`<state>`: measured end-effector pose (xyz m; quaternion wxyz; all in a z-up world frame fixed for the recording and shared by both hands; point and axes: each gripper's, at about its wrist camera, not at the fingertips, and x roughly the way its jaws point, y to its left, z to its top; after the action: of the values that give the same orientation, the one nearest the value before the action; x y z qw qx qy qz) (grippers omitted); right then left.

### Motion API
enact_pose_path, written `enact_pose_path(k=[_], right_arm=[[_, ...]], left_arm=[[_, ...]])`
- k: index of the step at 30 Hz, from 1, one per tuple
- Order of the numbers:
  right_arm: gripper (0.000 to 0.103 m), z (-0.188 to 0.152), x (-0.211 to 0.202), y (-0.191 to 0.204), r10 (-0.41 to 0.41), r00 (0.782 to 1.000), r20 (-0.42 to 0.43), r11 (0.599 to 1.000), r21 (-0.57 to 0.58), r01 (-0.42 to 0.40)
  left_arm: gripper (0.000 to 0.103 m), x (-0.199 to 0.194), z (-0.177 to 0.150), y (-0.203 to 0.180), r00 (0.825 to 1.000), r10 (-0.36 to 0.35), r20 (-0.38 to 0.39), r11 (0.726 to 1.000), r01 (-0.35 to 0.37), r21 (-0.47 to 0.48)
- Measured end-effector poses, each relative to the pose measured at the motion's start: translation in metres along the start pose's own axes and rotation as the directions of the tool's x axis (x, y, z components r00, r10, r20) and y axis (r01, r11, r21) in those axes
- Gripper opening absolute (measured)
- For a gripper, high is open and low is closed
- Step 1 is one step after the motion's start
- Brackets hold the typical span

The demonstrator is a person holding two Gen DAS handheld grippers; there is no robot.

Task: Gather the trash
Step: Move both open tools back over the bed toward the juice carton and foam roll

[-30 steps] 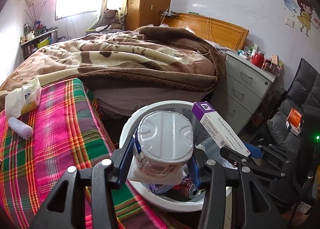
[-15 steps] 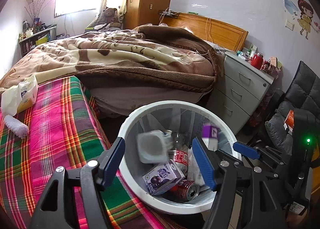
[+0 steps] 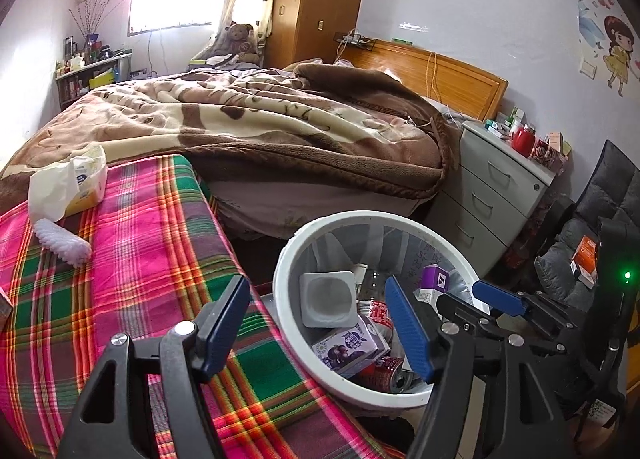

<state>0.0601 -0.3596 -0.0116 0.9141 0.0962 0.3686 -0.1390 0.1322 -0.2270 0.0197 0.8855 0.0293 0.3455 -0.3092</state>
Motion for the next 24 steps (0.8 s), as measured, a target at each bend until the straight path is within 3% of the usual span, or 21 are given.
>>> enact_pose_path(k=[24], right_arm=[[0.058, 0.017, -0.001, 0.078, 0.149, 0.985, 0.085, 0.986, -0.093, -0.141]], left_arm=[[0.073, -0.046, -0.004, 0.089, 0.987, 0.151, 0.062, 0.986, -0.145, -0.088]])
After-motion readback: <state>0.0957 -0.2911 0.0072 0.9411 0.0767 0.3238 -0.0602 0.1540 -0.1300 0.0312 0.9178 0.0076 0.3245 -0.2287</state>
